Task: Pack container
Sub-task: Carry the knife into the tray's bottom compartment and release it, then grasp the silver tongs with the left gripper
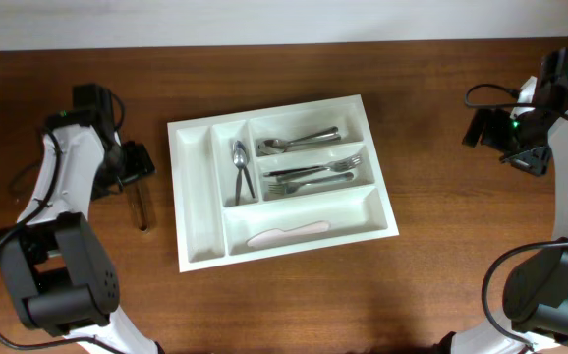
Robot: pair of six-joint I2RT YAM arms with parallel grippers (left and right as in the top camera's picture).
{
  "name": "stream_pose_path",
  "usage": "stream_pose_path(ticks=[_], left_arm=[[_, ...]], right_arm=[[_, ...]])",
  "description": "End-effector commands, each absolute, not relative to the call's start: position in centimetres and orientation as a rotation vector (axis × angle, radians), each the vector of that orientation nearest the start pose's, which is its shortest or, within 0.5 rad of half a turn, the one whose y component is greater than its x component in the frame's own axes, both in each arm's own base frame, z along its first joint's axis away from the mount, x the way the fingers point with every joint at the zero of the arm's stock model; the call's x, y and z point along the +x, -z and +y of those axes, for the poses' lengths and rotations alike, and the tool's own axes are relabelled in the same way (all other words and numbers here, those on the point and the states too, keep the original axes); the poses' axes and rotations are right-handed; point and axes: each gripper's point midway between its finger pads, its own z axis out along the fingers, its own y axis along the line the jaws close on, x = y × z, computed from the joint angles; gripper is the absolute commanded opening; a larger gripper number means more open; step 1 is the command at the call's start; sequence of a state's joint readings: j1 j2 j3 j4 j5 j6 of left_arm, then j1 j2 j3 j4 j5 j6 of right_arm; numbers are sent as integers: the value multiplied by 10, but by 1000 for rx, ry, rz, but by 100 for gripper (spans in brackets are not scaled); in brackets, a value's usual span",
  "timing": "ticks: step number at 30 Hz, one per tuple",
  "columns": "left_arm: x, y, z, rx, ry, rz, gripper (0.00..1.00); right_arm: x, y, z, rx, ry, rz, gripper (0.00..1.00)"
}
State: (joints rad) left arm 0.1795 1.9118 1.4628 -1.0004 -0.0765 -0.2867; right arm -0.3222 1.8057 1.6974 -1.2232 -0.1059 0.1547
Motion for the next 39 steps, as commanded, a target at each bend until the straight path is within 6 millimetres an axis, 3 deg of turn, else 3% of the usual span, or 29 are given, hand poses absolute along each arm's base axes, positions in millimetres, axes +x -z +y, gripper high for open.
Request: stream_pose_path(ticks=[1,9,14,18,23,25,28,31,33,36,39], left_arm=[[364,-40,78,-821,-57,2909,84],[351,-9,77,-827,-59,2910,82],[344,2,76,-829,-60,2914,71],[339,8,75,-832,-69,2925,49],[334,9,76,-835,-80,2938,13],[333,9,76,-836,-82,2944,4],[334,6,76,-794,-86,2952,4],[339,-8,80,-732,-114,2954,3],[346,-30,81,-706,-113,2939,2],[358,-74,82,-692,-106,2886,2],[368,-130,77,-652,-94,2810,2]], right_arm=[[373,-168,-108,677,-119,2805,99],[373,-168,-108,677,-119,2805,99],[373,-168,-108,677,-119,2805,98],[373,-168,-108,677,-119,2805,99],[373,-168,-108,677,-119,2805,99],[373,-168,-108,677,-119,2805,99],[373,-168,-108,677,-119,2805,99],[373,-168,-108,677,-119,2805,99],[373,-168,-108,677,-119,2805,99],[373,-168,-108,677,-119,2805,99],[373,-168,-108,677,-119,2805,99]])
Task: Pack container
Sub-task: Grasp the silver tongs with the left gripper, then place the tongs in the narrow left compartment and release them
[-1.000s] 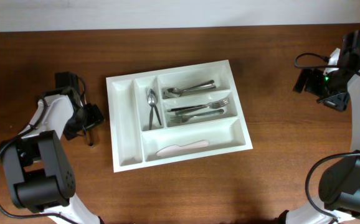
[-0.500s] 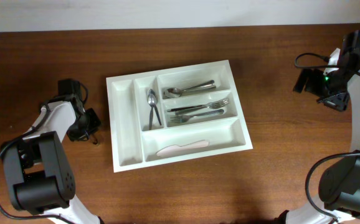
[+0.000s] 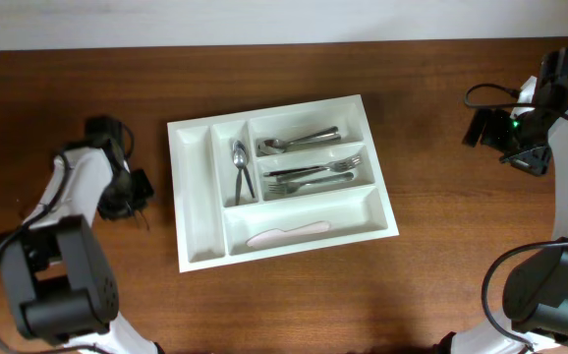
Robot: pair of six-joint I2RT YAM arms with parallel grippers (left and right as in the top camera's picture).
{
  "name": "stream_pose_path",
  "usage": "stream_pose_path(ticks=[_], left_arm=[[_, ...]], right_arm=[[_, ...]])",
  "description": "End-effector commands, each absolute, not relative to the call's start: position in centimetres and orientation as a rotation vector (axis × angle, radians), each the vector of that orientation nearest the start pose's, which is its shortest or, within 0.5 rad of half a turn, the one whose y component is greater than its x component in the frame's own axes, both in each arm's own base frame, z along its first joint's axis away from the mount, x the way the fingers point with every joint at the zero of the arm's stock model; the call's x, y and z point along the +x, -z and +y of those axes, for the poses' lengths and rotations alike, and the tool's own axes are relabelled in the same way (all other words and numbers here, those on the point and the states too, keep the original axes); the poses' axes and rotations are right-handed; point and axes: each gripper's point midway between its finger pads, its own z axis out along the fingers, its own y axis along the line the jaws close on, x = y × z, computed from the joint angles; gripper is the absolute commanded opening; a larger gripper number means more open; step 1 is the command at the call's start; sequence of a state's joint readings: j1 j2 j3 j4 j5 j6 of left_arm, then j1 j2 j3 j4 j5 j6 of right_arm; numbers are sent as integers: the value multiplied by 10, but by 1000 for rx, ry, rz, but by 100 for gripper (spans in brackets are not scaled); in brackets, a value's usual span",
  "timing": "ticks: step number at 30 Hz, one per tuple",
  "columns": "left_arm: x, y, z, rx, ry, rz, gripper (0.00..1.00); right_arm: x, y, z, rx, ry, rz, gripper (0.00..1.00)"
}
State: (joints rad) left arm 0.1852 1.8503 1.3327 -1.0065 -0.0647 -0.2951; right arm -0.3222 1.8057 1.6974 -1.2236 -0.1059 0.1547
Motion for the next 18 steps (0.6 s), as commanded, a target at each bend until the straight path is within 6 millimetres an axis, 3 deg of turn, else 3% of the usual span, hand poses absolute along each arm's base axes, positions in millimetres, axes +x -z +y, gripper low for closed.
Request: stream_pose_path(ticks=[1,5,8,12,15,18], left_arm=[[370,-148,74,-633,-89,2783,2],[372,-203,49,-524,-53,2691,2],[368,-217,20,-421,-16,2676,2],[365,-207,-24,-256,-3,2729,2],[362,-185,-42,-163,-90,2770,2],[359,-158,-54,-217,-104,2809,2]], right_arm=[[373,-168,-108,677,-119,2805,99],[373,-168,-108,677,-119,2805,99],[373,-168,-108,677,-119,2805,98],[373,-168,-108,677,-119,2805,99],[373,-168,-108,677,-119,2805,98],[373,-168,-108,677,-119,2805,99]])
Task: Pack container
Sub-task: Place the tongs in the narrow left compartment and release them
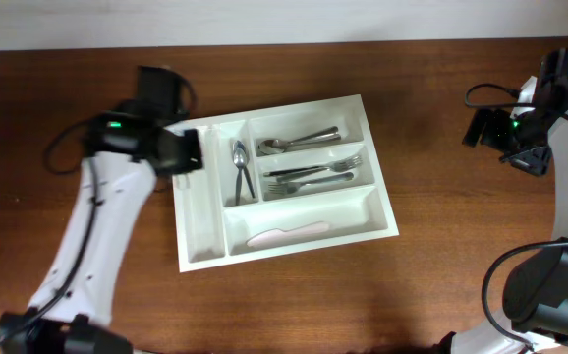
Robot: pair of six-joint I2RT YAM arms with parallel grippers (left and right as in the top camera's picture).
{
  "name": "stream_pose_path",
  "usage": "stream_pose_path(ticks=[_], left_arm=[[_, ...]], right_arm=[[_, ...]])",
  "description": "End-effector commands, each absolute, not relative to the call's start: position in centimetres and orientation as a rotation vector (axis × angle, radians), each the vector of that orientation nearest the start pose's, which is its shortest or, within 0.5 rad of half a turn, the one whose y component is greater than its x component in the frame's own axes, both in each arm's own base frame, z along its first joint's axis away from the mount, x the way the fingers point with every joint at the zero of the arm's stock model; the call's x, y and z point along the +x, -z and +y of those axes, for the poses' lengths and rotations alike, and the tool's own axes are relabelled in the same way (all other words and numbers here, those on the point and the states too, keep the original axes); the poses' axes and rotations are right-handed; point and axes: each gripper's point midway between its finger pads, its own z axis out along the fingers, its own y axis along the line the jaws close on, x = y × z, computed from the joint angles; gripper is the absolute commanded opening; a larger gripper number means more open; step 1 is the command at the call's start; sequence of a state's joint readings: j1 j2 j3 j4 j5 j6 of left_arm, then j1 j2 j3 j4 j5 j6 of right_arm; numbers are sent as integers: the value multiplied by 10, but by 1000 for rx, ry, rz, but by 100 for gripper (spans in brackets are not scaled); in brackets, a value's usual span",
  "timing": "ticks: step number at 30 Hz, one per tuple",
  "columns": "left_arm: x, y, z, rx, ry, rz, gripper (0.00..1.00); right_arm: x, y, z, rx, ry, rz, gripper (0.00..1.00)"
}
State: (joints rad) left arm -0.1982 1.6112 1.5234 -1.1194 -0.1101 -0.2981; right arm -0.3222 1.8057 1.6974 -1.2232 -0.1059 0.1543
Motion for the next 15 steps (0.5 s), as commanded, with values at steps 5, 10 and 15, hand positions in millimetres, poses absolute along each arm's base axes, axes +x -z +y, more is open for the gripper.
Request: stream_pose_path(ticks=[5,10,15], left_arm=[[346,-111,-59,-316,-147,2910,2],[334,-73,-54,-319,-225,2999,5],[327,-54,-54,-313,-257,3057,11]], right_arm=[[373,-168,-108,677,-119,2805,99],[373,-168,-108,677,-119,2805,99],[373,-168,-108,677,-119,2805,99]])
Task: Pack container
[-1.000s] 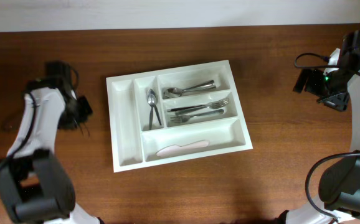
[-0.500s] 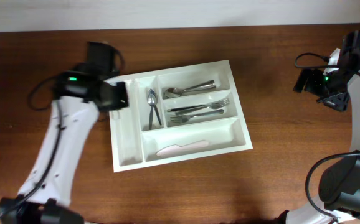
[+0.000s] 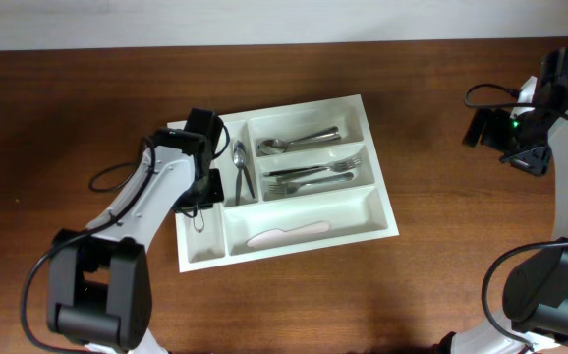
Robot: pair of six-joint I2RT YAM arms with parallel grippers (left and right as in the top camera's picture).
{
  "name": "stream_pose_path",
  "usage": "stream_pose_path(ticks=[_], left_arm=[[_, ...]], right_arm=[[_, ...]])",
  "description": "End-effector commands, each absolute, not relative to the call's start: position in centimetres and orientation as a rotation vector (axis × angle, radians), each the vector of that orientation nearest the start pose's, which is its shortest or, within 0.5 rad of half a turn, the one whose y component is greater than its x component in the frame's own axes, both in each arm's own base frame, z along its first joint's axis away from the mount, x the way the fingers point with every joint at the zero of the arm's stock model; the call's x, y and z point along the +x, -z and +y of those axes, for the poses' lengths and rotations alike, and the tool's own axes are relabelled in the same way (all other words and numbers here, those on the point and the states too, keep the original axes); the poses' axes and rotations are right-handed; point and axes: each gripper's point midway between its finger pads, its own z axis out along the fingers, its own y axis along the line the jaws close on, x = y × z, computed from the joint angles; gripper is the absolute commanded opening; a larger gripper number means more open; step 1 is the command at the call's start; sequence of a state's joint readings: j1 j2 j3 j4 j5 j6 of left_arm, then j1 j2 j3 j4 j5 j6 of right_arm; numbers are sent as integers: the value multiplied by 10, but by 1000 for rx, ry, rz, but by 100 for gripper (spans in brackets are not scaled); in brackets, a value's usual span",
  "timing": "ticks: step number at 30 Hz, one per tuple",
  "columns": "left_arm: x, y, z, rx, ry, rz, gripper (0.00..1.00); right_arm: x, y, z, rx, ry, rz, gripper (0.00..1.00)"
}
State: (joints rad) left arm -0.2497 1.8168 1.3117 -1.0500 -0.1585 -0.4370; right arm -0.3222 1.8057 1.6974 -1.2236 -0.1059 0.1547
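Note:
A white cutlery tray (image 3: 294,250) lies at the table's middle. Its narrow slot holds a spoon (image 3: 240,162); further spoons (image 3: 299,141) and forks (image 3: 313,175) fill the right slots. A white utensil (image 3: 289,234) lies in the front slot. My left gripper (image 3: 201,200) hangs over the long left compartment, shut on a dark slim utensil (image 3: 198,220) that points down into it. Far off at the table's right edge is my right gripper (image 3: 484,128); its fingers are too small to read.
The left arm's body (image 3: 137,211) slants across the table from the front left to the tray. Bare brown wood surrounds the tray. A pale wall runs along the far edge of the table.
My left gripper has moved from the tray's far-left corner to a spot over the long left compartment, with the dark utensil still in it. The right arm has not moved.
A dark utensil lay on the table left of the tray, my left gripper just beside it. Then the gripper was down on it. Later the utensil was gone from the table and the gripper was at the tray's corner; now it is over the left compartment.

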Motion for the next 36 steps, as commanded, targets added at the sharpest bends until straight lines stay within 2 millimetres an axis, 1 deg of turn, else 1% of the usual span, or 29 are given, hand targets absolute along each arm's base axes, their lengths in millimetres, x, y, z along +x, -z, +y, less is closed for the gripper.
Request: stream_pose_path(ticks=[1,5,6,8,11,13,14,15,18,19,20,22,24,26,28,32,36], left_arm=[[327,-54,-54,-314,-253,3057,17],[330,-67,-58,-316,-220,3051,76],[332,-73,-59,-318,-211,3050,81],[334,-89,-59,-316,-205,3043,81],[339,-124,-59,-313,-201,3009,81],[340,-152,-55,-314,-213,2974,81],[339,-171,-51,-315,-236,2946,81],[337,-185,-46,-317,-261,2925,81],[325,-236,-19,-328,-428,2827,87],[321,-250,-8,-336,-493,2788,96],[316,-264,4,-348,-561,2747,100],[303,-286,28,-385,-682,2673,99],[292,-300,48,-378,-761,2647,99],[283,-307,63,-341,-800,2656,100],[276,-312,76,-367,-810,2656,100],[263,-314,98,-502,-767,2652,99],[263,-311,111,-629,-672,2639,99]], right_arm=[[373,-168,-108,677,-119,2805,99],[373,-168,-108,677,-119,2805,99],[373,-168,-108,677,-119,2805,99],[373,-168,-108,677,-119,2805,98],[373,-168,-108,677,-119,2805,99],[373,-168,-108,677,-119,2805,99],[373,-168,-108,677,-119,2805,99],[373,-168,-108,677,-119,2805,99],[373,-168,-108,677,-119,2805,99],[373,-168,-108,677,-119,2805,99],[373,-168,-108,677,-119,2805,99],[373,-168,-108,677,-119,2805,98],[373,-168,-108,677,-119,2805,99],[373,-168,-108,677,-119,2805,99],[373,-168,-108,677,-119,2805,99],[373,-168,-108,677,-119,2805,99],[373,-168,-108,677,-119,2805,99]])
